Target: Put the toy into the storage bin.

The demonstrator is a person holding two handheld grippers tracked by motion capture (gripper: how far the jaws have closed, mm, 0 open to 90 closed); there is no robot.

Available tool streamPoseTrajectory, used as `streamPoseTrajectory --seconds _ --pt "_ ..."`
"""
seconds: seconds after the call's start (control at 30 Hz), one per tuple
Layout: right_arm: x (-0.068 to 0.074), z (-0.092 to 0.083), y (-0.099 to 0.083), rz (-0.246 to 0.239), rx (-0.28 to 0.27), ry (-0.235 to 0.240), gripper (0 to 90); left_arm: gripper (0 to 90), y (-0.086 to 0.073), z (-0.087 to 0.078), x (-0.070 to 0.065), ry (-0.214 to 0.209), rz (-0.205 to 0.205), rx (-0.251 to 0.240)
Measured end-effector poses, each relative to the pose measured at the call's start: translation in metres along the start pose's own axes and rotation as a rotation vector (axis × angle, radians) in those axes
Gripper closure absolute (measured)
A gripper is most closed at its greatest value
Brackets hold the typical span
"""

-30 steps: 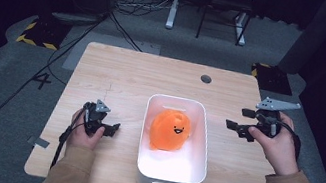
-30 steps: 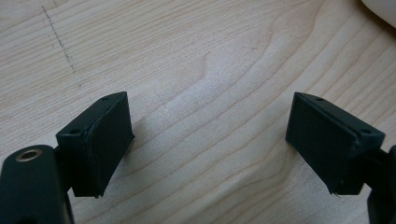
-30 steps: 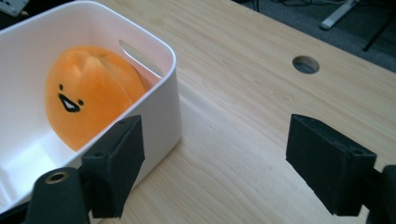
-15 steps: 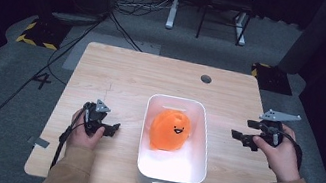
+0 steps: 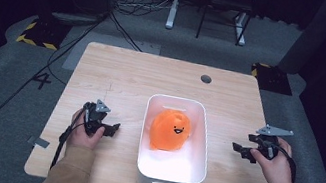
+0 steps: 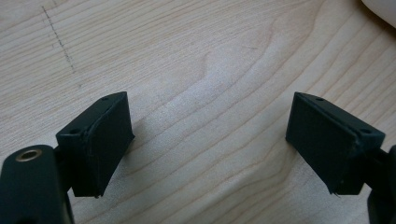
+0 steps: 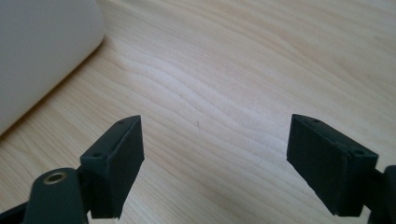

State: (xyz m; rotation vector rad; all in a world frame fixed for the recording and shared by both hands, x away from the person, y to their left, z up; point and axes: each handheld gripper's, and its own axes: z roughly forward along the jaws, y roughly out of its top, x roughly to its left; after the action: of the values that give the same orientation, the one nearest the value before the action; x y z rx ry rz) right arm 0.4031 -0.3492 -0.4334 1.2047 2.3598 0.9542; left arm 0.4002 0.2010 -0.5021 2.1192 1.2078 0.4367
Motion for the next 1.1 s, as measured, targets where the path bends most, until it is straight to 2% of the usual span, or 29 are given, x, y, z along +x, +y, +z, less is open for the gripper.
streamPoseTrajectory --seconds 0.03,0.37,0.57,0.63,0.7,0.97,1.03,1.1 --pt "-0.001 0.002 -0.003 -0.008 0.003 -0.001 19.6 14.9 0.0 0.0 0.0 0.0 0.0 0.001" --pt "0.0 0.02 -0.031 0.039 0.023 0.005 18.3 14.8 0.0 0.0 0.0 0.0 0.0 0.001" --pt "0.004 0.029 -0.045 0.017 0.032 -0.01 17.6 14.9 0.0 0.0 0.0 0.005 0.0 0.0" --pt "0.006 0.032 -0.047 0.018 0.068 -0.013 17.0 14.8 0.0 0.0 0.0 0.005 0.001 0.0" --pt "0.009 0.034 -0.048 -0.007 0.074 -0.025 16.0 14.8 0.0 0.0 0.0 0.005 0.0 0.0" --pt "0.02 0.038 -0.049 -0.005 0.038 -0.032 13.3 14.9 0.0 0.0 0.0 0.006 0.001 0.0" --pt "0.022 0.041 -0.05 -0.003 0.024 -0.039 8.1 14.9 0.0 0.0 0.0 0.006 0.0 0.0" --pt "0.024 0.047 -0.052 -0.013 -0.018 -0.025 0.5 14.9 0.0 0.0 0.0 0.006 0.0 0.0"
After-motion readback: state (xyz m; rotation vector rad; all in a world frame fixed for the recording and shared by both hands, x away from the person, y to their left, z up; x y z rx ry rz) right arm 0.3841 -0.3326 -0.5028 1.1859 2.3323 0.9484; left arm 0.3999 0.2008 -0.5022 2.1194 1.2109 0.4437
